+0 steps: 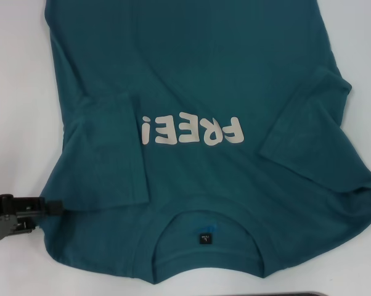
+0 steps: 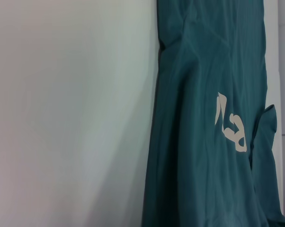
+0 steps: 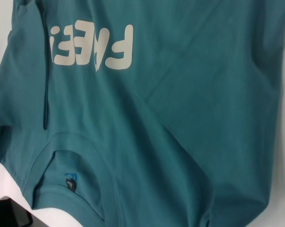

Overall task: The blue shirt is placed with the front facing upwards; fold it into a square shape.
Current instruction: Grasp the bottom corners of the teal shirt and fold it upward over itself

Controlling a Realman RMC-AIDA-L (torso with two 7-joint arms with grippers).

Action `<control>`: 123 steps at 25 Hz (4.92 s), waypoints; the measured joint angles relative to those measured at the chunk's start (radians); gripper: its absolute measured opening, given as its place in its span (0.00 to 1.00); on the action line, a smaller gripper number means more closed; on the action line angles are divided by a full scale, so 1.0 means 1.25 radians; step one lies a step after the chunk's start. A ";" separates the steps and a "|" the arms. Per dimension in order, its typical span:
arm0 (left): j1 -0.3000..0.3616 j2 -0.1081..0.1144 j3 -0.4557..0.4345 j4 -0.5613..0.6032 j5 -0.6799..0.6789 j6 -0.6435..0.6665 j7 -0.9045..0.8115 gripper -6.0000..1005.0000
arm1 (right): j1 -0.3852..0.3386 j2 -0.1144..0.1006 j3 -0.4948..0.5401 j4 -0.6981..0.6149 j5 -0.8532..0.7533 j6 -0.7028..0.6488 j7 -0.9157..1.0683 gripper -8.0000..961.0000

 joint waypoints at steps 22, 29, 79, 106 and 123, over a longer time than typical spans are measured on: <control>-0.001 0.007 -0.003 0.000 0.000 0.007 -0.002 0.05 | -0.001 0.000 -0.003 0.000 0.000 -0.001 -0.003 0.03; 0.026 0.012 -0.005 -0.071 0.020 0.030 -0.011 0.05 | -0.015 -0.003 -0.001 -0.004 -0.007 -0.001 -0.003 0.03; 0.006 0.020 -0.152 0.101 -0.217 0.182 0.322 0.72 | 0.001 0.000 0.003 0.000 -0.001 0.006 -0.006 0.04; 0.052 0.037 -0.113 0.020 -0.033 0.038 0.064 0.71 | 0.003 0.000 0.004 0.000 -0.001 0.002 -0.006 0.04; 0.004 0.005 -0.065 0.024 0.021 -0.018 0.029 0.70 | 0.004 0.000 0.005 0.000 0.000 0.000 -0.006 0.04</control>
